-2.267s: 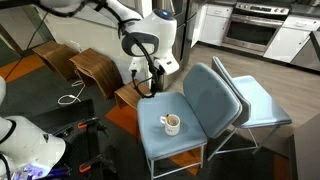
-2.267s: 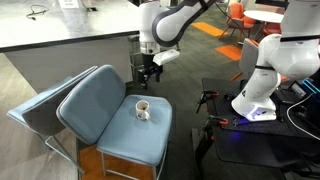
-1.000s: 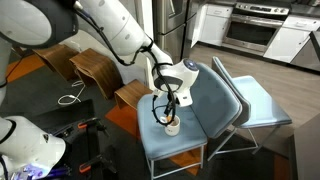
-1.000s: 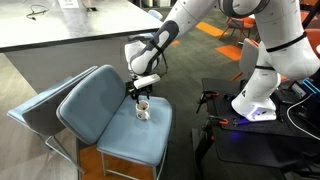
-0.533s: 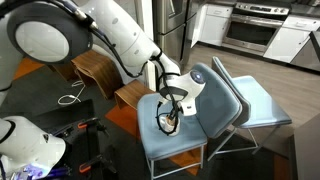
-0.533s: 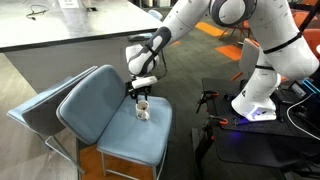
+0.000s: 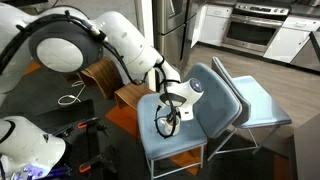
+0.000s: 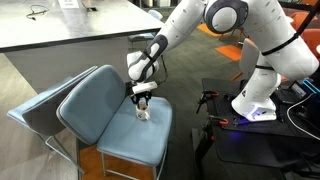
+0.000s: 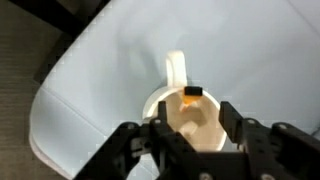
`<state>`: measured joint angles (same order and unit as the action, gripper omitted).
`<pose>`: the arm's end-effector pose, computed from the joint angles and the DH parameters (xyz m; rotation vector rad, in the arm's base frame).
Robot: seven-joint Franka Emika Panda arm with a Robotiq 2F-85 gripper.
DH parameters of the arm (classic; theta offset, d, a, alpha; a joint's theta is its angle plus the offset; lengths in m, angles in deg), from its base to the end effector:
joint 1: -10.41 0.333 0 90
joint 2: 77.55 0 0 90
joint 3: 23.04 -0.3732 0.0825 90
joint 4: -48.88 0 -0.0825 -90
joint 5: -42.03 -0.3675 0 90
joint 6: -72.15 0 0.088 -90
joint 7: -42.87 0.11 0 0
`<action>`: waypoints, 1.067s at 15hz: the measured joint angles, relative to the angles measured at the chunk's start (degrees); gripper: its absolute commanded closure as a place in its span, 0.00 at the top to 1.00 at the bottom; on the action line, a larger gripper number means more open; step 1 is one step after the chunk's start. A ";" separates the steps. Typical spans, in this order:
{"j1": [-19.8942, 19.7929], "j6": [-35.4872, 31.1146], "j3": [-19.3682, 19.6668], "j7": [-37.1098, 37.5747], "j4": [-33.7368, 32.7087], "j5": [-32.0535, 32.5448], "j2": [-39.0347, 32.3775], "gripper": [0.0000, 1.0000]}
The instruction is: Take the orange marker out of the white mug
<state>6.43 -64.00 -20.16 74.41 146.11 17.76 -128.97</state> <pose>0.6643 -0.0710 0.1048 -2.5940 1.4070 0.3719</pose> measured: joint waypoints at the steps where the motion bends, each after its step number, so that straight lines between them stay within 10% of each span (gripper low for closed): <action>1: 0.00 0.00 -0.14 0.00 -0.24 -0.21 -0.44 0.54; 12: -0.06 0.05 -0.32 0.00 -0.81 -1.88 -1.86 0.45; 16: -0.06 0.06 -0.63 0.00 -0.81 -2.02 -1.85 0.09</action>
<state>6.36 -63.94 -20.79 74.41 145.30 15.75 -130.82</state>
